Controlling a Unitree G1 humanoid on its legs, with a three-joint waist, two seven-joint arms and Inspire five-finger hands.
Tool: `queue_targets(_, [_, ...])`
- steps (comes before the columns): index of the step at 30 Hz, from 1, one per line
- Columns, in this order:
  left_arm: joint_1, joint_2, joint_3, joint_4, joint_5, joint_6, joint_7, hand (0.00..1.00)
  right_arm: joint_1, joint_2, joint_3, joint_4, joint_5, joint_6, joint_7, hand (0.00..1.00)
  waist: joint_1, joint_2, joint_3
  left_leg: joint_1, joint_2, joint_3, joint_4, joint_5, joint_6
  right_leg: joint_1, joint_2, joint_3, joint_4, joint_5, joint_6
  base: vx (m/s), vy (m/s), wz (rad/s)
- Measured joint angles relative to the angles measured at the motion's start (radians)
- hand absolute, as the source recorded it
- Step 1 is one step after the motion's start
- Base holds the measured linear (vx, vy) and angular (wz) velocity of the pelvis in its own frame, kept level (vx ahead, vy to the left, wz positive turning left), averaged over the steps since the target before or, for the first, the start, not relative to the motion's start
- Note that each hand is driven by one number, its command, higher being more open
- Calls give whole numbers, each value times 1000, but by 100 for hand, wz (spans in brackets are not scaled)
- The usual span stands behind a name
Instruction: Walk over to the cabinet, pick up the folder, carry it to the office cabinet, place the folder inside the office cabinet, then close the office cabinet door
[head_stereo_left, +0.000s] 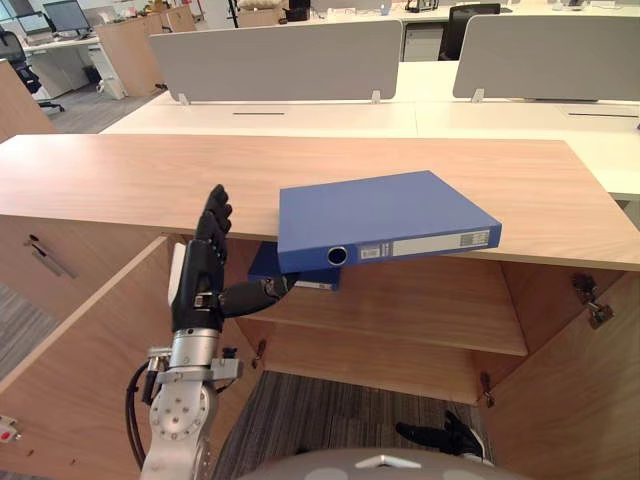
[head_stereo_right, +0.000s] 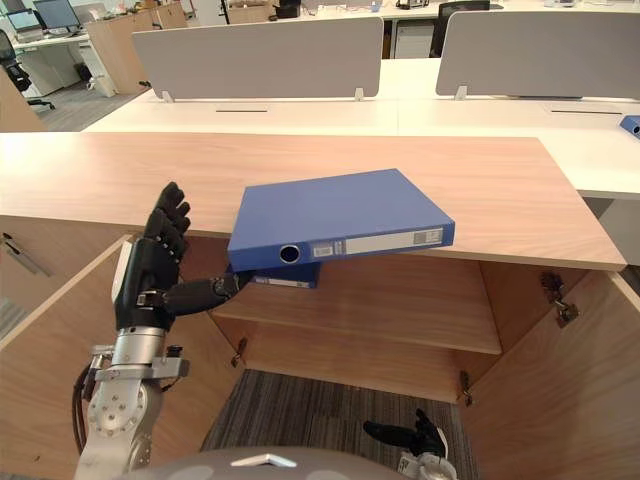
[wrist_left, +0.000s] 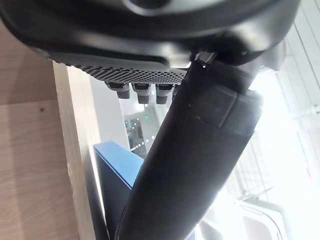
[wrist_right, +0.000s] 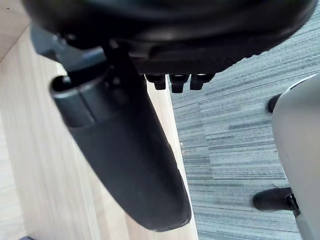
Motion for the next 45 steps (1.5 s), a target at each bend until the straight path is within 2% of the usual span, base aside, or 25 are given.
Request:
queue_targets(12, [-21, 111, -8, 40, 171, 5, -12, 100, 0, -24, -3, 46, 2, 0, 2, 100, -5, -15, -12, -1, 10, 31, -1, 1, -2, -19, 11, 38, 0, 8, -11, -32, -10, -8])
queue_targets(18, [-40, 139, -8, 54, 243, 6, -5, 100, 14, -27, -4, 54, 2, 1, 6, 100, -14, -20, -20, -2, 10, 32, -1, 1, -1, -21, 11, 41, 0, 8, -11, -18, 1, -1])
queue_targets(26, [-40, 125, -8, 55, 311, 6, 48, 100, 19, -28, -29, 85, 3, 1, 7, 100, -16, -21, -21, -4, 10, 32, -1, 1, -1, -24, 13, 43, 0, 9, -12, 0, 0, 0])
queue_targets(33, [-40, 60, -15, 55, 353, 6, 67, 100, 20, -27, -39, 103, 10, 1, -2, 100, -19, -23, -20, -6, 10, 32, -1, 1, -1, -26, 13, 44, -1, 9, -12, -9, -1, 0])
queue_targets(45, [-40, 49, -80, 94, 449, 6, 78, 100, 15, -27, -38, 131, 13, 1, -9, 100, -24, -31, -23, -4, 9, 32, -2, 2, 0, -27, 13, 46, -3, 9, -11, 0, 0, 0])
